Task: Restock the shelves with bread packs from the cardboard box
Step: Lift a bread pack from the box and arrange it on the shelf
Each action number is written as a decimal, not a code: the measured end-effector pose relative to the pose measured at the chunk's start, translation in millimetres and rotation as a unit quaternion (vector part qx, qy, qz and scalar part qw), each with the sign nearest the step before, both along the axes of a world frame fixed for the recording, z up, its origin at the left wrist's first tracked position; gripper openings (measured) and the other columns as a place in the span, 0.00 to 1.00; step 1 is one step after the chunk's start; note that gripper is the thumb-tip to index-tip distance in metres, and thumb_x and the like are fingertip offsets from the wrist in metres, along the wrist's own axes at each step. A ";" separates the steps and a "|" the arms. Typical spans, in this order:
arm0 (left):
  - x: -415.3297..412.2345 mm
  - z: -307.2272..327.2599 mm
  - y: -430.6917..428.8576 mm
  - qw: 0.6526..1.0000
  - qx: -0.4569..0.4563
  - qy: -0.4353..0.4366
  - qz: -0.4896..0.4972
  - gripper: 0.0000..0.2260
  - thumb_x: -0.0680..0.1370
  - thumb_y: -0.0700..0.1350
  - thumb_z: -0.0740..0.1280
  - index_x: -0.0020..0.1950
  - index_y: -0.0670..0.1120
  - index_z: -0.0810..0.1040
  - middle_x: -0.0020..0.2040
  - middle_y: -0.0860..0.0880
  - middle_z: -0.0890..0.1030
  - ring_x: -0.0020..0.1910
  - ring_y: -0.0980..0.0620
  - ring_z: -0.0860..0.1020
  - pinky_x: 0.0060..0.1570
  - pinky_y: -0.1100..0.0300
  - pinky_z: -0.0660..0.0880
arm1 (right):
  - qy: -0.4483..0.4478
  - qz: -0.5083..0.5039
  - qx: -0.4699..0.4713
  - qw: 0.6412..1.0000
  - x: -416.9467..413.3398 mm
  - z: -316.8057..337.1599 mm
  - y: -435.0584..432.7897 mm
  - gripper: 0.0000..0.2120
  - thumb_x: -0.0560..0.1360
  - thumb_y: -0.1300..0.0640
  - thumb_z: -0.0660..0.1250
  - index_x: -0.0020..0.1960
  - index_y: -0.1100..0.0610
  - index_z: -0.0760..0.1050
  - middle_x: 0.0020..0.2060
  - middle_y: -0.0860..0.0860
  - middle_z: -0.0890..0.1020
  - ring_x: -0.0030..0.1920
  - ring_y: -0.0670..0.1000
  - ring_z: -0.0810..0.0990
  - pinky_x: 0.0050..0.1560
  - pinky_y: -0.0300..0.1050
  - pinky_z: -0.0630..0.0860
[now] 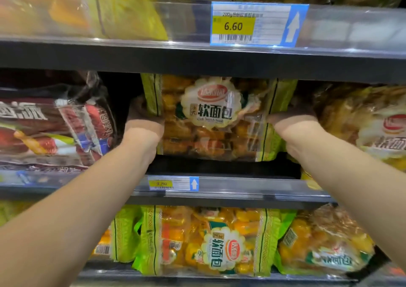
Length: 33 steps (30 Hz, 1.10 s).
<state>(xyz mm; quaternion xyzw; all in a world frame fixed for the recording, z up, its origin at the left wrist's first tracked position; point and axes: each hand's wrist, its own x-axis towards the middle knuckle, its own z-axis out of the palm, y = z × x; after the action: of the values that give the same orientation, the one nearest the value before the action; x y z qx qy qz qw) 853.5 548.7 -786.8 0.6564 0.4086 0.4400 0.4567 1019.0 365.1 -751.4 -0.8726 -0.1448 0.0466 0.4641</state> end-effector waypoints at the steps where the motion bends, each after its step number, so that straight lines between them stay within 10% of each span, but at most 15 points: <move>1: -1.4 -8.3 2.0 1.000 0.006 0.001 -0.005 0.21 0.82 0.42 0.70 0.75 0.45 0.73 0.63 0.48 0.79 0.63 0.48 0.76 0.54 0.66 0.67 | 0.000 0.001 -0.009 1.000 -4.7 -4.6 -6.2 0.34 0.80 0.54 0.70 0.81 0.56 0.58 0.77 0.58 0.67 0.76 0.62 0.67 0.74 0.56 0.68; 11: -9.8 -27.1 -5.5 0.963 -0.059 0.254 -0.073 0.26 0.78 0.49 0.76 0.70 0.39 0.73 0.64 0.41 0.81 0.61 0.39 0.79 0.59 0.51 0.74 | -0.009 -0.026 -0.191 0.981 -19.5 -58.7 -10.0 0.40 0.76 0.47 0.74 0.78 0.61 0.57 0.66 0.63 0.73 0.62 0.63 0.78 0.55 0.51 0.78; 17: -2.1 -29.1 -5.2 0.969 -0.092 0.224 -0.056 0.25 0.80 0.46 0.74 0.73 0.39 0.73 0.58 0.44 0.79 0.55 0.43 0.77 0.52 0.58 0.70 | 0.026 0.006 -0.239 0.971 -12.9 -47.8 -1.0 0.27 0.79 0.49 0.72 0.68 0.67 0.72 0.53 0.59 0.77 0.50 0.58 0.78 0.45 0.47 0.76; 22: -0.2 -35.3 -2.1 0.973 -0.109 0.199 -0.042 0.20 0.80 0.44 0.74 0.69 0.38 0.78 0.58 0.43 0.82 0.57 0.43 0.80 0.56 0.53 0.76 | 0.022 0.007 -0.126 0.992 -10.4 -48.3 -4.6 0.48 0.74 0.51 0.77 0.83 0.54 0.49 0.73 0.60 0.70 0.68 0.64 0.74 0.58 0.54 0.78; 25: -1.9 -34.2 -5.0 0.968 -0.083 0.230 -0.056 0.19 0.80 0.44 0.73 0.69 0.39 0.78 0.59 0.42 0.82 0.58 0.41 0.79 0.56 0.52 0.76 | 0.029 0.005 -0.166 0.986 -12.2 -46.2 -4.1 0.47 0.75 0.48 0.75 0.83 0.57 0.51 0.69 0.61 0.74 0.61 0.63 0.78 0.49 0.51 0.78; 28: -1.9 -30.9 -3.3 0.960 -0.067 0.260 -0.077 0.28 0.79 0.47 0.75 0.76 0.40 0.72 0.68 0.41 0.80 0.66 0.39 0.78 0.61 0.54 0.74 | 0.033 0.024 -0.221 0.974 -13.4 -42.3 -3.1 0.37 0.78 0.43 0.70 0.76 0.64 0.63 0.56 0.59 0.77 0.45 0.55 0.76 0.42 0.46 0.75; 33: -5.8 -23.4 -3.4 0.950 -0.086 0.289 -0.083 0.39 0.76 0.53 0.78 0.79 0.40 0.64 0.73 0.41 0.74 0.69 0.39 0.76 0.58 0.54 0.72 | 0.018 0.042 -0.261 0.964 -17.5 -36.8 -8.3 0.34 0.80 0.42 0.66 0.75 0.65 0.64 0.64 0.60 0.75 0.53 0.56 0.75 0.49 0.46 0.77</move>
<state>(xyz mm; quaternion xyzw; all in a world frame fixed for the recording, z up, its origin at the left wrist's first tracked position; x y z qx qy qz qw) 847.7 545.3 -810.2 0.7455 0.5035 0.1553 0.4082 1001.6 356.8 -788.2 -0.9555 -0.1559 0.1185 0.2208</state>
